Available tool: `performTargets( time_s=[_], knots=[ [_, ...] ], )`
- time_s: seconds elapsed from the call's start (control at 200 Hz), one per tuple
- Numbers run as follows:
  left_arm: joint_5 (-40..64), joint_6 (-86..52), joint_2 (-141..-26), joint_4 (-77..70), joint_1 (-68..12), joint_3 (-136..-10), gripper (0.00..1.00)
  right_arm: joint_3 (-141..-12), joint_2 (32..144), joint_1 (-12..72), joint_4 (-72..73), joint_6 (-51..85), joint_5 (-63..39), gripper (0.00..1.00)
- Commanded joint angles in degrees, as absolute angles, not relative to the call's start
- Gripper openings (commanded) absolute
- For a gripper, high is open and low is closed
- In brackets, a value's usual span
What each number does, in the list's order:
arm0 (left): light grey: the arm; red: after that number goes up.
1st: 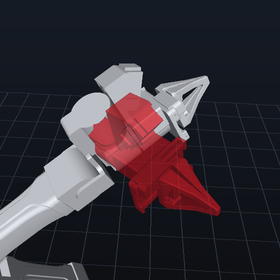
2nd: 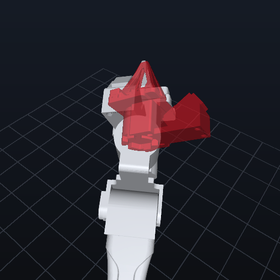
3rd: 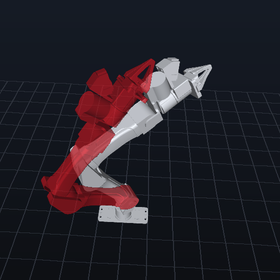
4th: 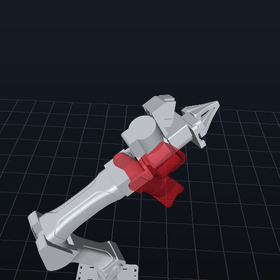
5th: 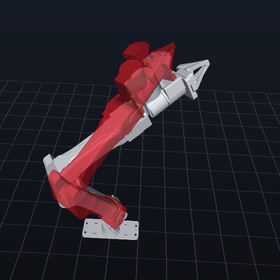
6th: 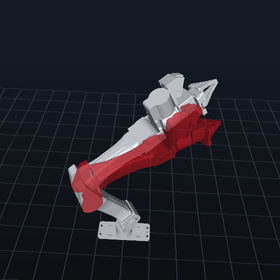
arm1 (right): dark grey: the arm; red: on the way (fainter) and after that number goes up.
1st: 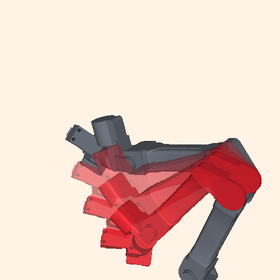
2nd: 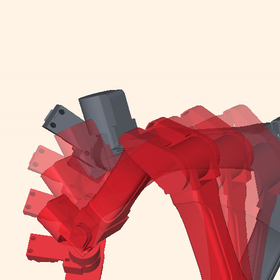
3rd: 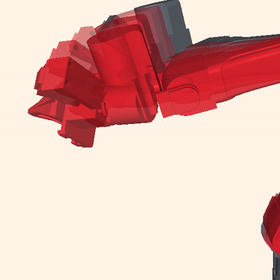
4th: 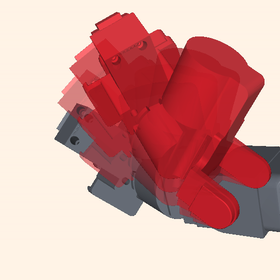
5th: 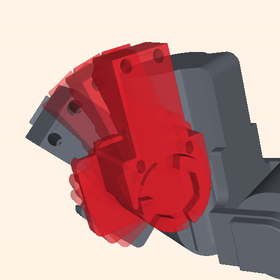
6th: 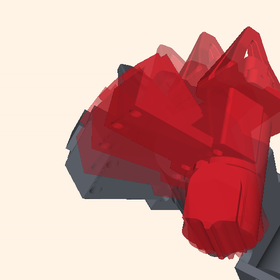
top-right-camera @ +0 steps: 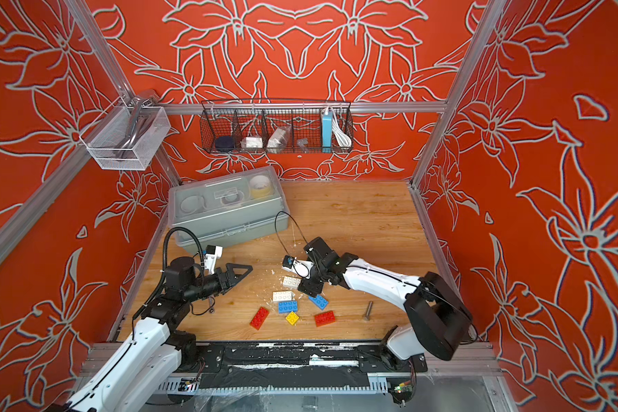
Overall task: Assemble a small pinwheel with lego
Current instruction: Pick up the lego brick from the center of the board, then place the lego brick at the center of the board.
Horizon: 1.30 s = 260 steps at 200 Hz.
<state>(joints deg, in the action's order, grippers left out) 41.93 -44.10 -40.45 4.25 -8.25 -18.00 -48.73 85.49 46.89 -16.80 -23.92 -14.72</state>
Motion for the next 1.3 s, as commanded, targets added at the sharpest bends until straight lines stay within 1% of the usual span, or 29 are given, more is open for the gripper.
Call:
performTargets(
  time_s=[0.0, 0.1, 0.225, 0.31, 0.4, 0.465, 0.555, 0.6, 0.726, 0.766, 0.931, 1.191, 1.246, 1.296],
  knots=[
    [44.5, -43.7, -44.1, 4.6, -9.6, -19.0, 0.85, -51.6, 87.9, 48.1, -17.4, -25.8, -12.3, 0.77],
    [42.9, -43.0, -45.8, 4.8, -10.5, -19.1, 0.85, -52.7, 90.5, 48.4, -17.0, -26.4, -12.1, 0.76],
    [42.0, -43.1, -46.9, 5.2, -10.8, -18.9, 0.83, -55.5, 94.7, 48.6, -19.0, -27.2, -12.7, 0.7],
    [41.9, -43.1, -47.5, 4.9, -10.9, -18.8, 0.83, -57.2, 97.3, 48.8, -19.4, -27.0, -12.7, 0.69],
    [41.5, -43.4, -47.5, 4.8, -11.1, -18.9, 0.82, -58.5, 99.5, 48.9, -19.3, -26.5, -12.5, 0.62],
    [41.5, -43.7, -47.5, 4.7, -11.2, -19.0, 0.82, -59.7, 100.8, 48.9, -19.8, -26.2, -12.1, 0.5],
    [41.4, -43.7, -47.2, 5.1, -11.2, -19.0, 0.81, -60.8, 102.0, 48.9, -20.4, -26.5, -11.7, 0.48],
    [41.2, -43.6, -47.0, 5.4, -11.3, -19.1, 0.81, -61.2, 102.4, 48.9, -20.4, -26.8, -11.5, 0.42],
    [40.6, -44.5, -47.7, 4.7, -11.4, -18.6, 0.8, -62.9, 103.1, 48.5, -19.8, -28.5, -10.1, 0.37],
    [40.6, -45.2, -48.4, 4.1, -11.3, -18.5, 0.8, -64.4, 104.2, 48.2, -20.3, -29.4, -10.0, 0.34],
    [41.1, -47.0, -51.1, 2.1, -11.4, -18.8, 0.8, -72.2, 110.4, 46.9, -25.1, -33.2, -11.0, 0.34],
    [39.9, -47.2, -53.6, 1.2, -11.3, -19.5, 0.8, -79.0, 116.1, 45.6, -29.5, -36.8, -11.5, 0.36],
    [40.3, -47.0, -54.3, 1.1, -11.4, -19.8, 0.8, -79.9, 116.2, 45.5, -29.9, -36.7, -11.8, 0.39],
    [40.3, -46.7, -54.7, 1.1, -11.3, -20.0, 0.81, -80.8, 116.0, 45.5, -30.3, -35.7, -11.9, 0.43]
  ],
)
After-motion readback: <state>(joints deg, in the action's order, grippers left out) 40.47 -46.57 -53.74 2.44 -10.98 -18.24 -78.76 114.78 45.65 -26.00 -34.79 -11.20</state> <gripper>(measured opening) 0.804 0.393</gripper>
